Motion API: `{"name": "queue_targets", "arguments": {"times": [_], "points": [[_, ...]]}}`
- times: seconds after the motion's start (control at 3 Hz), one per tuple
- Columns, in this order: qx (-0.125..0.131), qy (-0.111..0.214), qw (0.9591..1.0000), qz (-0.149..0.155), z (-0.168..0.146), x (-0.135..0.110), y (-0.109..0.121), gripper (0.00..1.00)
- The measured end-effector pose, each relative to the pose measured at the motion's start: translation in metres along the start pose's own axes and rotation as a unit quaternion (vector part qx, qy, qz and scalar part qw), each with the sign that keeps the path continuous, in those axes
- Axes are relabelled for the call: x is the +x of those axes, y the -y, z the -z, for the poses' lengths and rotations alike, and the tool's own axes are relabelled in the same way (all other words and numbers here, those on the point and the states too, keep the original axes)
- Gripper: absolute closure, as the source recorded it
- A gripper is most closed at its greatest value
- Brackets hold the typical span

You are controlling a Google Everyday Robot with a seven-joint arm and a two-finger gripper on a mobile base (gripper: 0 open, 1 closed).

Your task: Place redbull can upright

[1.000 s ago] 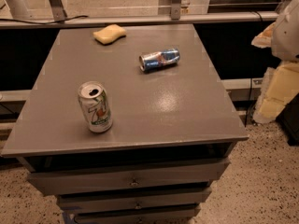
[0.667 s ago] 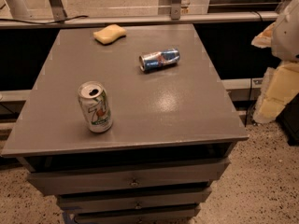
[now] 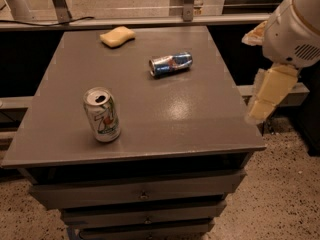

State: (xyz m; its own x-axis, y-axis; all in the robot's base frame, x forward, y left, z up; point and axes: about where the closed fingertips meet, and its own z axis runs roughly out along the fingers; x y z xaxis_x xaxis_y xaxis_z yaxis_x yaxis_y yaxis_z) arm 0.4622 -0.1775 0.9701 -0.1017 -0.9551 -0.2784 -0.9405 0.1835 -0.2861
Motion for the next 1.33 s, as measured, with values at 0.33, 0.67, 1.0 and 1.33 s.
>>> {"name": "queue_targets", "arguments": {"times": [0.33, 0.67, 1.0, 1.33], "points": [[0.016, 0.05, 0.9981, 0.033, -0.036, -0.048, 0.031, 0.0], [0.023, 0.082, 0.9947, 0.056, -0.069, -0.099, 0.063, 0.0], [0.024, 0.094, 0.992, 0.081, -0.1, -0.152, 0.087, 0.0], [0.028, 0.082, 0.9912, 0.1, -0.131, -0.188, 0.103, 0.0]]}}
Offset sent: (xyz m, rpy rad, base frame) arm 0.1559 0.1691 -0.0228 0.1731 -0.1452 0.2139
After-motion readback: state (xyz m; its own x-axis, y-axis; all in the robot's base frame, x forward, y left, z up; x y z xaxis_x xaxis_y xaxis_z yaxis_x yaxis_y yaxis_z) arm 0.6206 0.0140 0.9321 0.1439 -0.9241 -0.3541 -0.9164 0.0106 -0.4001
